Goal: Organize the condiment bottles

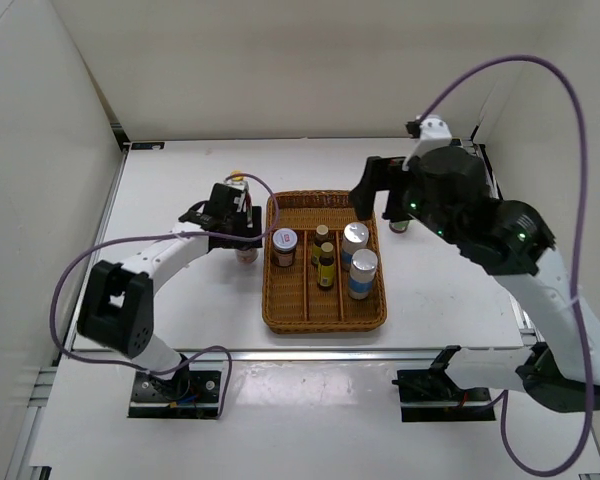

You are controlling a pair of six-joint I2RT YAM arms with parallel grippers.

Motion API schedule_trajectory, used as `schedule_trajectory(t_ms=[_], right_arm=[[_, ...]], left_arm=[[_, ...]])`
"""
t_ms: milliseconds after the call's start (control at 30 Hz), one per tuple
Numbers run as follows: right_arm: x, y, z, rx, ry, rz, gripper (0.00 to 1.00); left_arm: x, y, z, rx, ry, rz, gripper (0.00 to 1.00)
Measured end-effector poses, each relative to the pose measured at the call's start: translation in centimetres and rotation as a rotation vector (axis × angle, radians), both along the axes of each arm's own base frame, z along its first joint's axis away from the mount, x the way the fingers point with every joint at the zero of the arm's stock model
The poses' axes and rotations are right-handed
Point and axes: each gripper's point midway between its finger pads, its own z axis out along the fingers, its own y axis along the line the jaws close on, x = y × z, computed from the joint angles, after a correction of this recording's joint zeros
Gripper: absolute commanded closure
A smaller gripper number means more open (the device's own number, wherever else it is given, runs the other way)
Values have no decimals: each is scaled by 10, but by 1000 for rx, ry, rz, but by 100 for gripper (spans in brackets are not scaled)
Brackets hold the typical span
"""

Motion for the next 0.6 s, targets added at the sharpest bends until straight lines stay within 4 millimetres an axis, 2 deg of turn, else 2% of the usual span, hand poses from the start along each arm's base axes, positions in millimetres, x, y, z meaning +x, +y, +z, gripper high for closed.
schedule_trajectory(t_ms=[100,133,200,233,333,400,500,600], right_arm=[[-7,-18,12,7,-41,-29,0],[-8,-23,13,2,-46,-37,0],[-10,-29,12,-18,-49,-49,0],[-10,-31,10,-31,-46,-55,0],[-10,-36,6,-56,-40,-65,0],[-11,-39,4,-68,-36,-71,0],[-13,-46,3,-82,-39,-84,0],[-15,-54,5,-93,-51,-100,0]], left_arm=[[8,-2,-16,17,38,14,18],[11,-2,-20,22,46,18,28],[14,-2,-22,30,50,30,42],[15,-2,-22,30,47,29,55],[15,-1,-21,36,51,39,70],[10,2,-18,54,65,46,75],[0,6,3,74,63,45,83],[-8,-3,50,49,-13,-1,89]])
